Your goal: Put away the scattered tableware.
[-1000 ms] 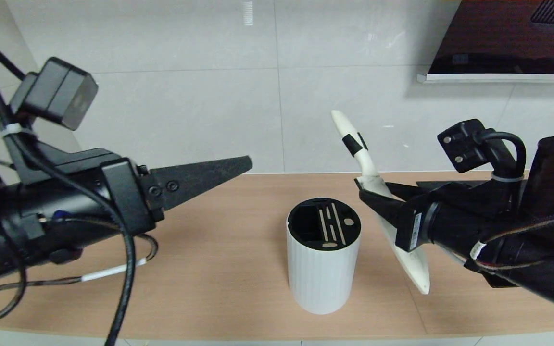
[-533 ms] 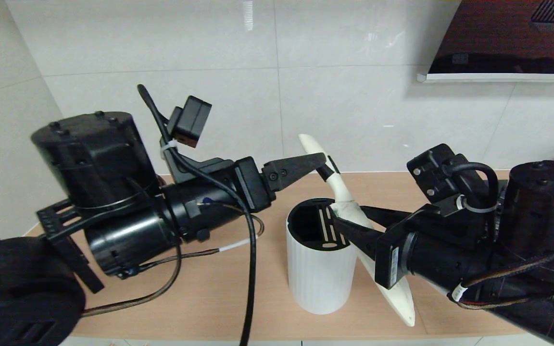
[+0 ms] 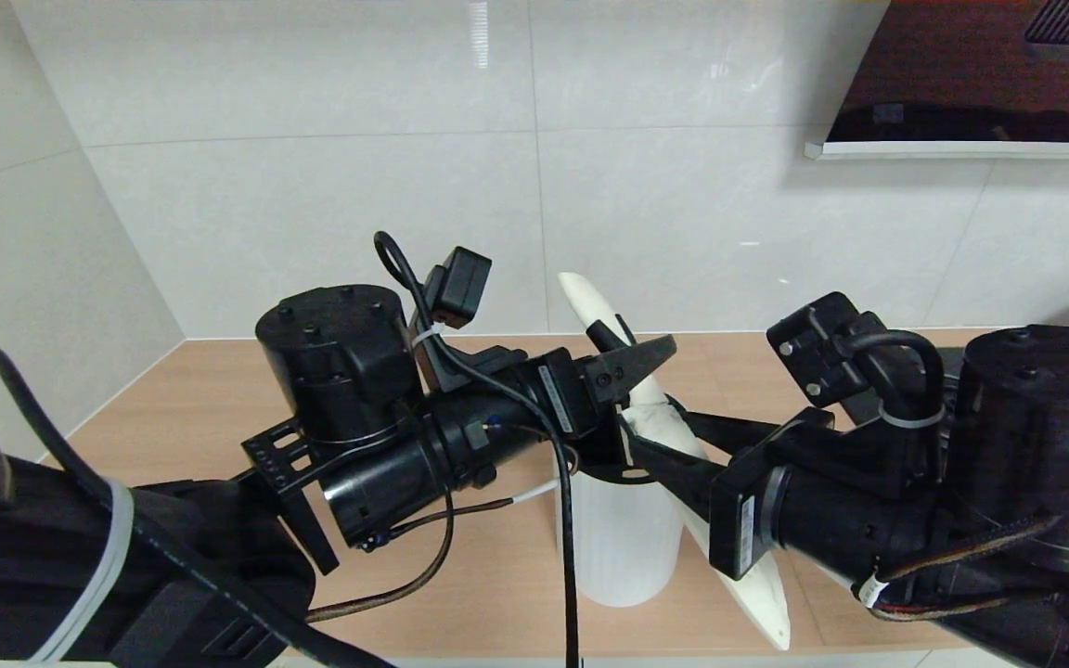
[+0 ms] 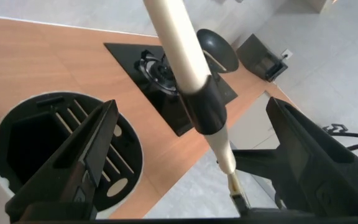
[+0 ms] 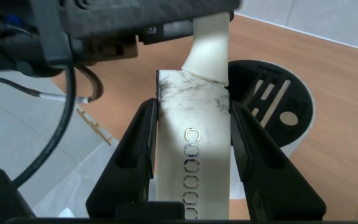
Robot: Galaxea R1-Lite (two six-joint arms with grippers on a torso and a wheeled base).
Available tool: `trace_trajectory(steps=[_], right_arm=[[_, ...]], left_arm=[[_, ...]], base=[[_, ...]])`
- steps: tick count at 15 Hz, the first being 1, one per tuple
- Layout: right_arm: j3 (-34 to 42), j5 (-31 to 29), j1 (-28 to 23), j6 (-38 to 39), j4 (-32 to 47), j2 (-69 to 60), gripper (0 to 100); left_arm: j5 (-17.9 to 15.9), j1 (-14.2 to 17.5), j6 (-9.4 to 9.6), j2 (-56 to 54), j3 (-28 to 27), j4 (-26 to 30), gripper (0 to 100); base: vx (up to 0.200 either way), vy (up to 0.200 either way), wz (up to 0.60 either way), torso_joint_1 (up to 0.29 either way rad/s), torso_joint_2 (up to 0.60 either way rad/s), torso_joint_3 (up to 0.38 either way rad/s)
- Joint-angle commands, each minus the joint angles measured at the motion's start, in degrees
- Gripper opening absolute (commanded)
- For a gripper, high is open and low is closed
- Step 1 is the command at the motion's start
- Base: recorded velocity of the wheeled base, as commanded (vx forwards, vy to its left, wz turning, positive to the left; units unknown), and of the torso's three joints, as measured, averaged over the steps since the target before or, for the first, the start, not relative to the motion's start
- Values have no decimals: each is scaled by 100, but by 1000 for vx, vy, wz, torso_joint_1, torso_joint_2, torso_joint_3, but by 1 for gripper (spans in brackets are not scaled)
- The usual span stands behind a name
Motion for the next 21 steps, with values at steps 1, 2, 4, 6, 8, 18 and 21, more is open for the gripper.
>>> trace_trajectory(steps=[1,2,4,6,8,18,21], right_arm=[[10,-15,2,-14,0,66,0],[18,-102,19,-32,0,128,0],[27,-155,72,-40,0,154,0],[54,-155,90,-40,0,163,0],[54,-155,90,-40,0,172,0],[54,-252,90,-58,0,172,0],[54,-252,90,-58,0,172,0]], left_arm=[[-1,-8,-2,-1,3,-37,100],[-1,-8,-2,-1,3,-46,100],[16,-8,-2,-18,-6,-46,100],[34,-8,-2,-27,-6,-55,100],[34,-8,-2,-18,-6,-81,100],[25,-52,-2,17,3,-73,0],[-1,-52,-2,34,12,-73,0]], base=[[0,0,0,0,0,0],[0,0,0,0,0,0],[0,0,0,0,0,0],[0,0,0,0,0,0],[0,0,0,0,0,0],[0,0,0,0,0,0],[0,0,0,0,0,0]])
